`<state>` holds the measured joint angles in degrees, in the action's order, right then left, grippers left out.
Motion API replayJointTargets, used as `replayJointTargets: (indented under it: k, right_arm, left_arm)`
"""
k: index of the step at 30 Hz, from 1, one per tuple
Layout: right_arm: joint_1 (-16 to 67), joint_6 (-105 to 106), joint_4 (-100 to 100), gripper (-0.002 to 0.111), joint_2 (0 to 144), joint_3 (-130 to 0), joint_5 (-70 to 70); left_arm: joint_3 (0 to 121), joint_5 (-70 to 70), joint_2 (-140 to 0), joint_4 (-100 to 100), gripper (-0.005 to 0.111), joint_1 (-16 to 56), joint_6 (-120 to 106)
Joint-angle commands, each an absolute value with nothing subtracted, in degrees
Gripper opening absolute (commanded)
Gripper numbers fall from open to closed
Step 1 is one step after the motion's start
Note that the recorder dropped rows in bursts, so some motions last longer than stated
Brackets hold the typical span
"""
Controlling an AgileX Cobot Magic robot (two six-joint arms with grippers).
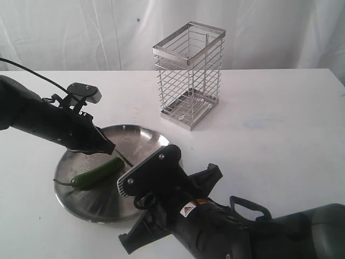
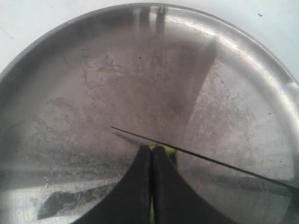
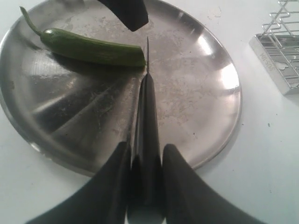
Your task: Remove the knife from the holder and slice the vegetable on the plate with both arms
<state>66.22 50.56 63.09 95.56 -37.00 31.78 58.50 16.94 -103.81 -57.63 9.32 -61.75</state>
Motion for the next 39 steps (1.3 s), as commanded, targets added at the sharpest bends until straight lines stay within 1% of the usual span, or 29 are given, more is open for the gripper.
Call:
replayJointTargets:
  k: [1, 9, 21, 30, 39]
  right_arm:
    - [66.26, 50.57, 62.50, 0.000, 95.46, -36.63, 32.85]
    - [66.26, 50.57, 61.70, 0.000, 92.41, -36.63, 32.85]
    - [66.26, 50.77, 61.70, 0.000, 93.12, -36.63, 28.26]
    - [66.26, 50.88, 61.70, 0.000, 94.94, -36.63, 33.47]
    - [66.26, 50.95, 61.70, 0.000, 94.94, -36.63, 31.81]
  left_arm:
    - [58.78, 17.57, -103.59, -58.70, 0.000, 9.37, -61.67]
    - [58.78, 17.57, -103.59, -58.70, 0.000, 9.37, -61.67]
    - [58.78, 17.57, -103.59, -58.70, 0.000, 9.37, -61.67]
    - [58.78, 18.75, -103.59, -58.28, 0.000, 9.37, -61.67]
    - [58.78, 18.88, -103.59, -58.26, 0.000, 9.37, -61.67]
